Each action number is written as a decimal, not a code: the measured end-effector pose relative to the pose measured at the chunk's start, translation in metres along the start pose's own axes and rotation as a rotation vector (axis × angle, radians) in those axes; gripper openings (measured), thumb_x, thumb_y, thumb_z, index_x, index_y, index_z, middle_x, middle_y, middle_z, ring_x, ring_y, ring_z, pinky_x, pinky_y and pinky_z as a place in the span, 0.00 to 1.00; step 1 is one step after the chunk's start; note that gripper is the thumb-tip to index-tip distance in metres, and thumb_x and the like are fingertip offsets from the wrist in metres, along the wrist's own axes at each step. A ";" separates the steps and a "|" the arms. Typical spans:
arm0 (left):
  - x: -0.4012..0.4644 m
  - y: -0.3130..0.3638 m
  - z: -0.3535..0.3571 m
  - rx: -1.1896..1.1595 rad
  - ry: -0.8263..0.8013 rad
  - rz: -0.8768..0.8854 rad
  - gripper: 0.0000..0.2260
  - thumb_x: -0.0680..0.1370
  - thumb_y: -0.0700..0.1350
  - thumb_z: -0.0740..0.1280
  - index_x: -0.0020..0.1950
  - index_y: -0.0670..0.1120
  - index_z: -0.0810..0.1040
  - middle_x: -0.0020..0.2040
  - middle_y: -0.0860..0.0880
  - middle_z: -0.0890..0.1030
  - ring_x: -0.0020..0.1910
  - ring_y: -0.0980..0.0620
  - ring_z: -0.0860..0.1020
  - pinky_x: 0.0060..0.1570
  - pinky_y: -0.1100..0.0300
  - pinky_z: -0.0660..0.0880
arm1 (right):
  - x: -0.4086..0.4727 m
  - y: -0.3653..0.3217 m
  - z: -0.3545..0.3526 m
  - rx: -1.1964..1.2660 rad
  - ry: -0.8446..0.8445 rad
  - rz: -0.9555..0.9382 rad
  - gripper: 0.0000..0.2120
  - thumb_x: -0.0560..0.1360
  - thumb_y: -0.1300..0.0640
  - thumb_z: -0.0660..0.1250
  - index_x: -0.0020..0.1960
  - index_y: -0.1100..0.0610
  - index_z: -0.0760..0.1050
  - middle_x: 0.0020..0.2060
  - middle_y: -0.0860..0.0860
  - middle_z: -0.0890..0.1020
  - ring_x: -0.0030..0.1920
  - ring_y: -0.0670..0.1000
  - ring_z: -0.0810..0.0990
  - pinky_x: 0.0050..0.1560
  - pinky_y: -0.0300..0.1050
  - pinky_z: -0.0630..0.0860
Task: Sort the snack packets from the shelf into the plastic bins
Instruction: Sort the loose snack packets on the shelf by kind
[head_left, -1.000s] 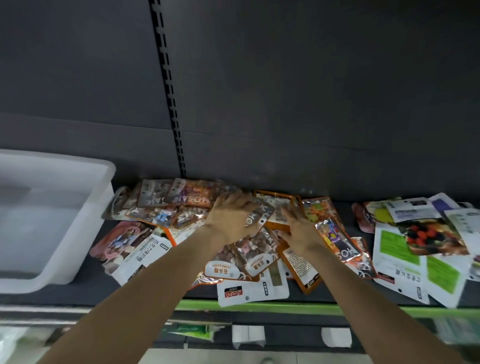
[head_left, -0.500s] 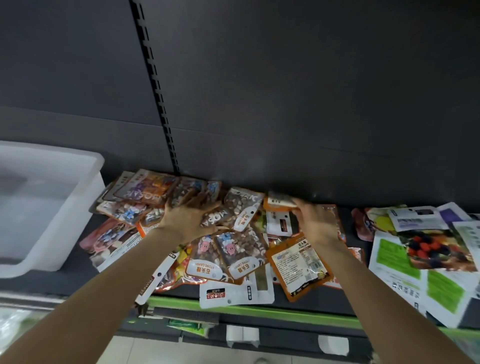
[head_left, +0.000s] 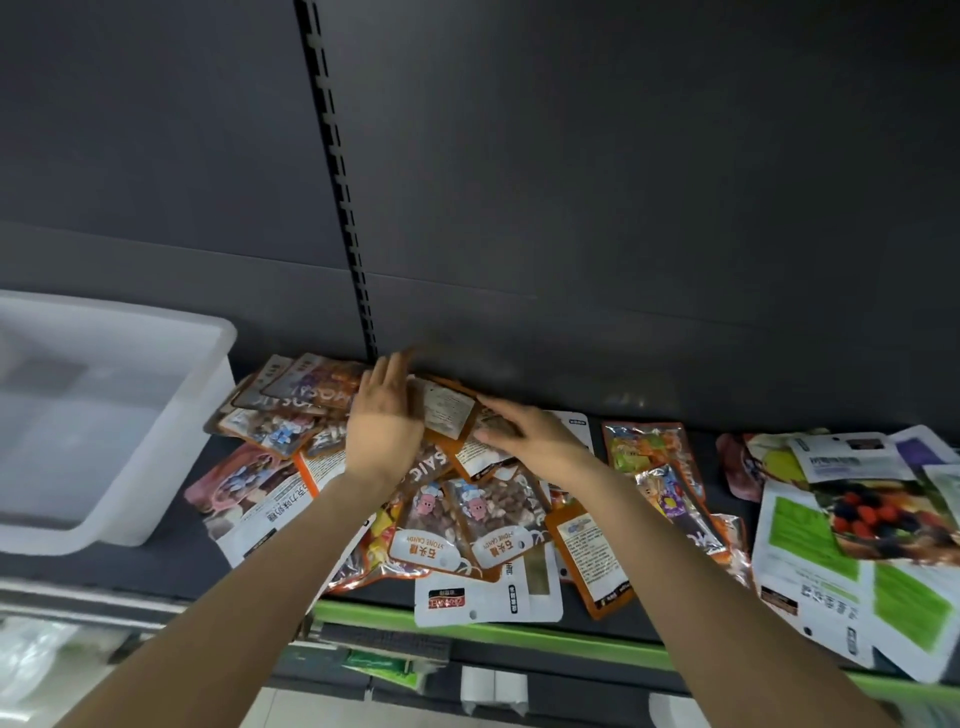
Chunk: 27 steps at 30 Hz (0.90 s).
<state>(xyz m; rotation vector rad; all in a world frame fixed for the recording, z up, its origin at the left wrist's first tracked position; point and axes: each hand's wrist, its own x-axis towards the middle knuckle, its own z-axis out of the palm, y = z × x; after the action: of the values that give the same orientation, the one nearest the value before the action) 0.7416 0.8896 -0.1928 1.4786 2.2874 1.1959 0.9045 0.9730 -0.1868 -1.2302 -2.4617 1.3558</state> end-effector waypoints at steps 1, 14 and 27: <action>-0.003 0.001 0.000 0.064 -0.012 0.054 0.19 0.78 0.37 0.57 0.68 0.46 0.70 0.62 0.45 0.74 0.62 0.44 0.71 0.63 0.49 0.68 | -0.004 0.005 0.000 -0.016 0.037 0.027 0.25 0.78 0.46 0.62 0.74 0.47 0.62 0.71 0.47 0.69 0.69 0.50 0.68 0.67 0.48 0.67; -0.020 0.044 0.071 0.692 -0.601 0.293 0.27 0.79 0.62 0.55 0.75 0.52 0.60 0.75 0.46 0.61 0.75 0.45 0.55 0.72 0.43 0.52 | -0.063 0.128 -0.034 -0.356 0.214 0.383 0.39 0.71 0.42 0.70 0.76 0.50 0.57 0.74 0.54 0.62 0.74 0.57 0.59 0.73 0.54 0.60; -0.038 0.071 0.114 0.649 -0.735 0.186 0.36 0.73 0.70 0.58 0.76 0.57 0.53 0.78 0.51 0.54 0.76 0.47 0.51 0.74 0.49 0.47 | -0.070 0.149 -0.060 -0.312 0.326 0.444 0.48 0.66 0.48 0.77 0.75 0.51 0.51 0.62 0.61 0.68 0.61 0.60 0.73 0.57 0.50 0.74</action>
<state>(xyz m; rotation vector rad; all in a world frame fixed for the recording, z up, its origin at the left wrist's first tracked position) 0.8693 0.9320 -0.2295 1.9222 2.0762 -0.1549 1.0673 1.0100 -0.2395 -1.9799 -2.3048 0.7524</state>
